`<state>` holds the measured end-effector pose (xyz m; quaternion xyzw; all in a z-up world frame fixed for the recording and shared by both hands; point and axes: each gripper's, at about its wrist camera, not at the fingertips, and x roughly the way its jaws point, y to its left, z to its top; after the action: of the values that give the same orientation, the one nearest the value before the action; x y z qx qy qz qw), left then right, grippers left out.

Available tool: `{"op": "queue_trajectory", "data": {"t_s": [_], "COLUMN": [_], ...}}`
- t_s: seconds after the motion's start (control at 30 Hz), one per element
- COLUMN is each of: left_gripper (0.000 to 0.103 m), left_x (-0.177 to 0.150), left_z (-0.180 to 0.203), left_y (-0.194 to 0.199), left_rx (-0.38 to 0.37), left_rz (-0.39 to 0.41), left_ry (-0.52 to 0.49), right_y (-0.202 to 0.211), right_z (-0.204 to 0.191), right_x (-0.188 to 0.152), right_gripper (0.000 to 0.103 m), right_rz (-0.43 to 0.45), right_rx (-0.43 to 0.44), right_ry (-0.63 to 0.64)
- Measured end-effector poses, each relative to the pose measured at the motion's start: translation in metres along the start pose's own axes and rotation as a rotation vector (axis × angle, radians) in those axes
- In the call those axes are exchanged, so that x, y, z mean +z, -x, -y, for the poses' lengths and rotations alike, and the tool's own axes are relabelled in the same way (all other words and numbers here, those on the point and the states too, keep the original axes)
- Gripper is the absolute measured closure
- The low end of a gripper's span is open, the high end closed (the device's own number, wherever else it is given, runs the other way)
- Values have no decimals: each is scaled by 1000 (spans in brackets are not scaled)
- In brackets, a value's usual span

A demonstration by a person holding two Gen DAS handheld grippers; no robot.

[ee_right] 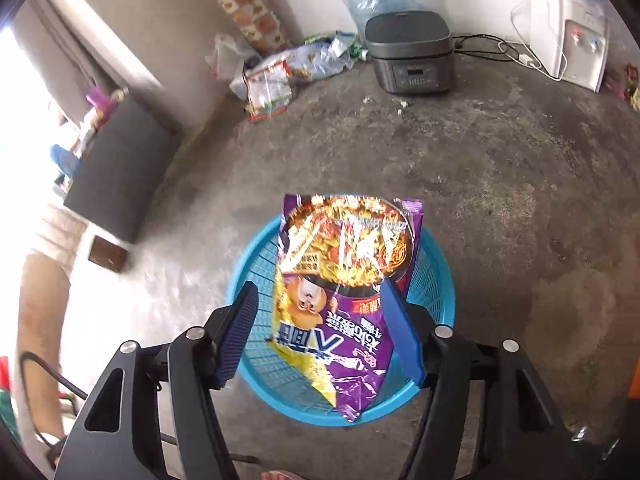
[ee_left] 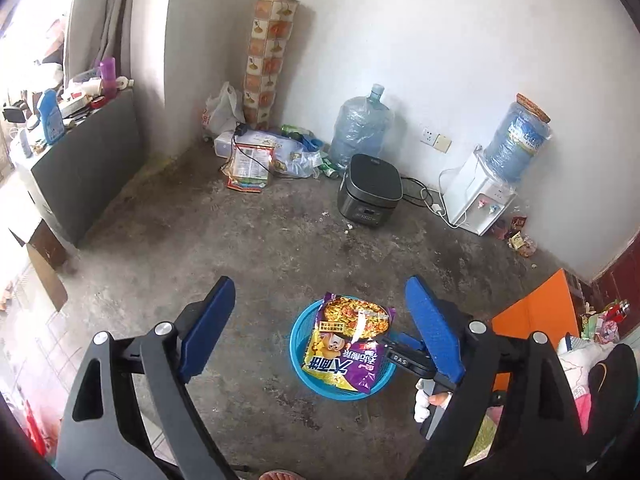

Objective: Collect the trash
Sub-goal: 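Return both grippers from the wastebasket to the table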

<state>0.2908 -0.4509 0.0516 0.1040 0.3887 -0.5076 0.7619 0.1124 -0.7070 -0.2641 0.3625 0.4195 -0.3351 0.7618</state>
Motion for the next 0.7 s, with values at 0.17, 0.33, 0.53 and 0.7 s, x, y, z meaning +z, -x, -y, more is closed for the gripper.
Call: {"op": "queue_trajectory", "data": {"t_s": [0.17, 0.33, 0.53, 0.7], "left_gripper": [20, 20, 20, 20], "left_x": [-21, -56, -94, -111], "left_z": [-52, -97, -131, -134], "left_y": [86, 165, 231, 253], "left_rx": [76, 200, 376, 404], "left_rz": [29, 90, 126, 151], "left_ry": [63, 148, 202, 211], "right_y": [-135, -230, -268, -236], "right_z": [-11, -8, 10, 2], "right_x": [4, -8, -19, -14], "right_gripper": [62, 64, 64, 64], "right_rz": [-297, -560, -746, -683], "right_rx": [-310, -406, -376, -322], "right_ry": [102, 179, 78, 133]}}
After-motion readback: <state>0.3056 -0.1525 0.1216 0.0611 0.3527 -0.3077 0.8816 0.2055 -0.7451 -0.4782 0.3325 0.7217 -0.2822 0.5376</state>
